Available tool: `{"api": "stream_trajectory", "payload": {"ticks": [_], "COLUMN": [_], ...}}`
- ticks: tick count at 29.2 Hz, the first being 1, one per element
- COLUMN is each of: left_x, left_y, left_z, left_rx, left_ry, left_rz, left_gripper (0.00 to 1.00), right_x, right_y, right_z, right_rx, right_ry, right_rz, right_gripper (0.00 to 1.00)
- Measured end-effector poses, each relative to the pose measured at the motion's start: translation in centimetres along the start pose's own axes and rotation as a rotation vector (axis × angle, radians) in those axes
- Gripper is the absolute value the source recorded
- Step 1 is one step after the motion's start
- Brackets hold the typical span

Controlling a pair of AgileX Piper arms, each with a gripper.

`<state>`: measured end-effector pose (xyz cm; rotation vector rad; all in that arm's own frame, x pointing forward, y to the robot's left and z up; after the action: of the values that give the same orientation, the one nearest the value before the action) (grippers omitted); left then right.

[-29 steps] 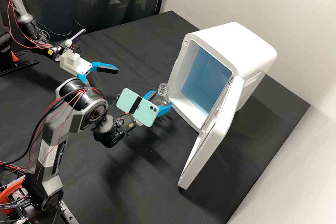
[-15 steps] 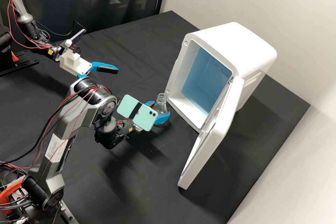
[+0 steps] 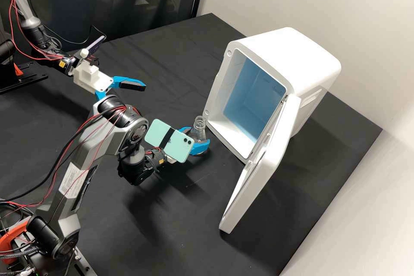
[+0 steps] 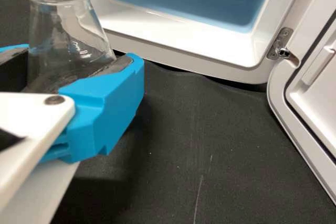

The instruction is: Take the flask out of the incubator

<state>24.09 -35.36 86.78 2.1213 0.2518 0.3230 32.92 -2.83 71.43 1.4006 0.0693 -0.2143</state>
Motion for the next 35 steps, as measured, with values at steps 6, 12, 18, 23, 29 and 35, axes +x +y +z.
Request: {"api": "stream_trajectory", "payload": {"ticks": [6,12,18,23,29,35], "left_x": [0.00,0.00,0.00,0.00,0.00,0.00], "left_y": [0.00,0.00,0.00,0.00,0.00,0.00], "left_z": [0.00,0.00,0.00,0.00,0.00,0.00], "left_rx": [0.000,0.000,0.000,0.000,0.000,0.000], "left_ry": [0.000,0.000,0.000,0.000,0.000,0.000], "left_rz": [0.000,0.000,0.000,0.000,0.000,0.000], "left_gripper": [1.00,1.00,1.00,1.00,1.00,1.00], "right_x": [0.00,0.00,0.00,0.00,0.00,0.00], "right_y": [0.00,0.00,-0.10,-0.10,-0.10,-0.06], "right_z": [0.00,0.00,0.07,0.07,0.07,0.13], "right_rx": [0.000,0.000,-0.008,-0.008,-0.008,-0.007], "right_ry": [0.000,0.000,-0.008,-0.008,-0.008,-0.010], "right_rz": [0.000,0.000,-0.011,-0.011,-0.011,-0.010], "right_gripper": [1.00,1.00,1.00,1.00,1.00,1.00]}}
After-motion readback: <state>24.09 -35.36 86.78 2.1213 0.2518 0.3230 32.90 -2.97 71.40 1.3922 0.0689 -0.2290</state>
